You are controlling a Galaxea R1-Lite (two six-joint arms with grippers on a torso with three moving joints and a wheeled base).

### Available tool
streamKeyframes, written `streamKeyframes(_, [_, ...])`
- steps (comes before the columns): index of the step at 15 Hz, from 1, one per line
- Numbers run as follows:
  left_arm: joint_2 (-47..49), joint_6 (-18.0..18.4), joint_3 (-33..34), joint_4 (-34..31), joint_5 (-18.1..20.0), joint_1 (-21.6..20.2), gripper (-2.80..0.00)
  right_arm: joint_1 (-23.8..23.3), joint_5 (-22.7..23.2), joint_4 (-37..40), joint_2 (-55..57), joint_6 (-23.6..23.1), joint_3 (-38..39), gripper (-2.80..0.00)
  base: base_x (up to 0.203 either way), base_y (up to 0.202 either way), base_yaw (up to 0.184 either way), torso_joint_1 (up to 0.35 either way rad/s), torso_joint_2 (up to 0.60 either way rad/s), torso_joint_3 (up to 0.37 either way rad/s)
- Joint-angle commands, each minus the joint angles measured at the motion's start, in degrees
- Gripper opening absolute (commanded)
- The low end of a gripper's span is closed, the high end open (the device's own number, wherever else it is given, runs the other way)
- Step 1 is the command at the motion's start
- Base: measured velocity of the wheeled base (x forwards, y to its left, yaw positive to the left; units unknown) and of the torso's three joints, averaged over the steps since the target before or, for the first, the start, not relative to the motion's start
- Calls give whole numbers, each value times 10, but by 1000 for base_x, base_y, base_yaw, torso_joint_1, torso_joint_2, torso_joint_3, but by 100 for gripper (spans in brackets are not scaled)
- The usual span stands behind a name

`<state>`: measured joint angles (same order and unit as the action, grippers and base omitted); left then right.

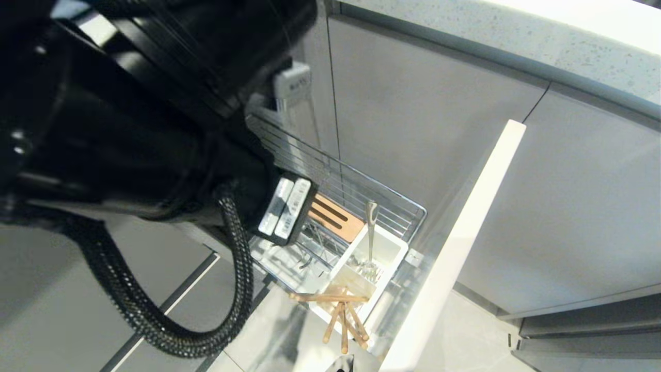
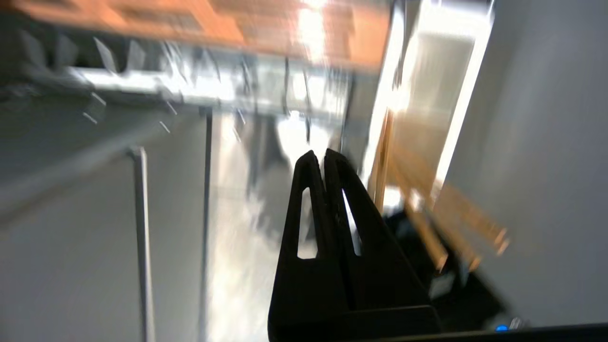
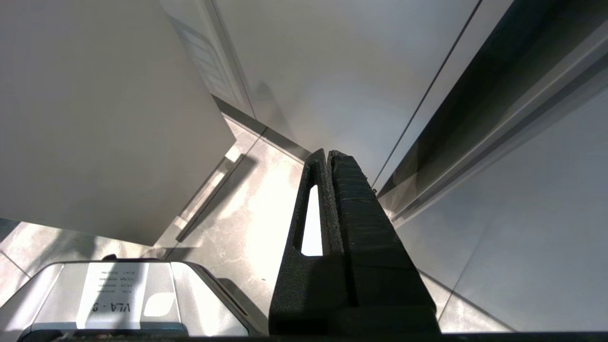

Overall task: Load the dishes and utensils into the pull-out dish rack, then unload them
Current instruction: Pick up the spoon and place it in the cupboard

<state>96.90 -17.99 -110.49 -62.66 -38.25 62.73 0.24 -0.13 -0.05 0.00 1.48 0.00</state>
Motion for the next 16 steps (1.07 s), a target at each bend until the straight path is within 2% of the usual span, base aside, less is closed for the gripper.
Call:
streamKeyframes(1, [-40, 2, -7, 38, -18, 3, -280, 0, 0, 0, 0, 0, 1, -280, 0, 0, 0, 0, 0, 0])
streamKeyframes(3, [-65, 25, -8, 120, -33, 2, -280, 0, 0, 0, 0, 0, 1, -280, 0, 0, 0, 0, 0, 0])
streamKeyframes(6, [-96, 74, -8, 248, -36, -7, -280, 0, 0, 0, 0, 0, 1, -280, 0, 0, 0, 0, 0, 0])
streamKeyframes(10, [-131, 205, -7, 430, -39, -35, -280, 0, 0, 0, 0, 0, 1, -280, 0, 0, 0, 0, 0, 0])
streamKeyframes(11, [-137, 236, -7, 483, -45, -58, -280, 0, 0, 0, 0, 0, 1, -280, 0, 0, 0, 0, 0, 0])
streamKeyframes(12, [-145, 250, -6, 499, -48, -87, -280, 0, 0, 0, 0, 0, 1, -280, 0, 0, 0, 0, 0, 0])
streamKeyframes(14, [-166, 260, -6, 508, -37, -149, -280, 0, 0, 0, 0, 0, 1, -280, 0, 0, 0, 0, 0, 0])
streamKeyframes(16, [-184, 264, -5, 508, -11, -234, -280, 0, 0, 0, 0, 0, 1, -280, 0, 0, 0, 0, 0, 0])
